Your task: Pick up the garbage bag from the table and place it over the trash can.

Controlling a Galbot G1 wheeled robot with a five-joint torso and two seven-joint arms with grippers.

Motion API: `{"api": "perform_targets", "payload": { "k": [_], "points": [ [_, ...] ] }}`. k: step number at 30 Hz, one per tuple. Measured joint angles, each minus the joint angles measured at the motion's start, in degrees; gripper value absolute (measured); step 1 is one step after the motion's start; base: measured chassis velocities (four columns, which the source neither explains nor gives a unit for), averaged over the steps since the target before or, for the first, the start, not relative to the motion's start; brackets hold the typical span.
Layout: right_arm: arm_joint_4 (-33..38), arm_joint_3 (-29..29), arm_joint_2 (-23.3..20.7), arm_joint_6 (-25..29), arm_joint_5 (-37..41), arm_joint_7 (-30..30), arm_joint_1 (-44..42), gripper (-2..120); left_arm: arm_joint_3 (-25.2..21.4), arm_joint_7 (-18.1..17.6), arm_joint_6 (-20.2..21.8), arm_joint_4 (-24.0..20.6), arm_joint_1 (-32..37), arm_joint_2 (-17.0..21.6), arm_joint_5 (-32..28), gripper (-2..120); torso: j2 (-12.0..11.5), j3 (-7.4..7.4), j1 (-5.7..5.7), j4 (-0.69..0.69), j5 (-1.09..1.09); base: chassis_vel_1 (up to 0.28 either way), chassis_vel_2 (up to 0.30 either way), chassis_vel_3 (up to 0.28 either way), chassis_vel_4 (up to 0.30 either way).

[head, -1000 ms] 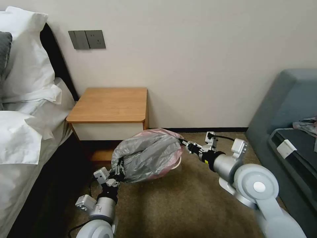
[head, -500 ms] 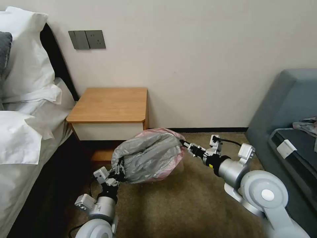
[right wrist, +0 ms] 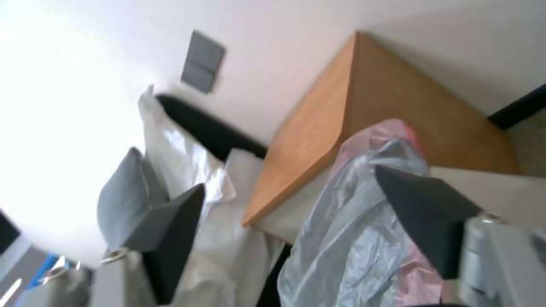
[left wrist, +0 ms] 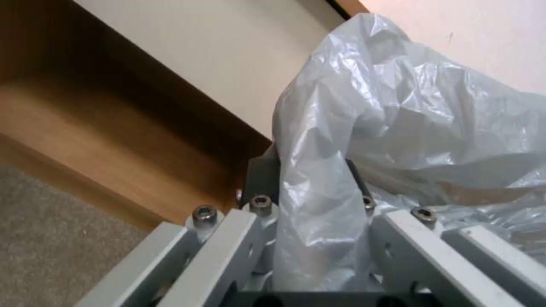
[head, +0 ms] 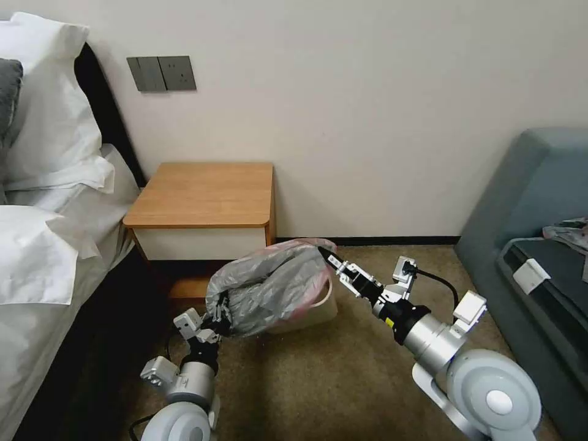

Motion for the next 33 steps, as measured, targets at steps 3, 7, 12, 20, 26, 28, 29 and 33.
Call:
{"api": "perform_targets", "payload": {
  "k": [3,7,12,20,26,28,29,33],
  "points": [
    [-0.25,-0.40,1.14,3.62,2.35,2.29,0.08,97,-0.06,-0.28,-0.23,-0.09,-0.11,-0.09,-0.11,7,0.00,0.00,0.00,0.00,-0.01,0.000,0.000,0.000,0.000],
    [-2.07,-0.79,1.85,5.27,4.33,2.74,0.88,100,-0.08,-0.44,-0.28,-0.38,-0.18,-0.15,-0.27,7,0.00,0.00,0.00,0.00,0.00,0.000,0.000,0.000,0.000],
    [-4.74,-1.64,2.85,6.48,4.56,2.23,1.20,100,-0.07,-0.92,-0.32,-0.53,-0.36,-0.25,-0.70,7,0.00,0.00,0.00,0.00,0.00,0.000,0.000,0.000,0.000],
    [-9.60,-3.63,3.51,8.56,2.54,-2.76,1.78,100,0.01,-2.23,-0.31,-1.49,-0.44,-0.57,-1.47,7,0.00,0.00,0.00,0.00,0.00,0.000,0.000,0.000,0.000],
    [-11.51,-4.67,4.02,8.81,-0.39,-4.92,2.83,85,0.10,-2.35,-0.20,-1.78,-0.29,-0.56,-1.85,7,0.00,0.00,0.00,0.00,0.00,0.000,0.000,0.000,0.000],
    [-11.61,-4.69,4.03,8.82,-0.50,-5.13,2.93,80,0.11,-2.35,-0.17,-1.86,-0.25,-0.55,-2.00,7,0.00,0.00,0.00,0.00,0.00,0.000,0.000,0.000,0.000],
    [-11.76,-4.69,4.03,8.86,-0.54,-5.28,3.03,77,0.14,-2.36,-0.11,-1.94,-0.21,-0.52,-2.18,7,0.00,0.00,0.00,0.00,0.00,0.000,0.000,0.000,0.000],
    [-11.92,-4.48,4.10,9.22,-0.57,-5.78,3.21,60,0.24,-2.31,-0.02,-2.06,-0.15,-0.43,-2.50,7,0.00,0.01,0.00,0.00,0.00,0.000,0.000,0.000,0.000]
  ]
}}
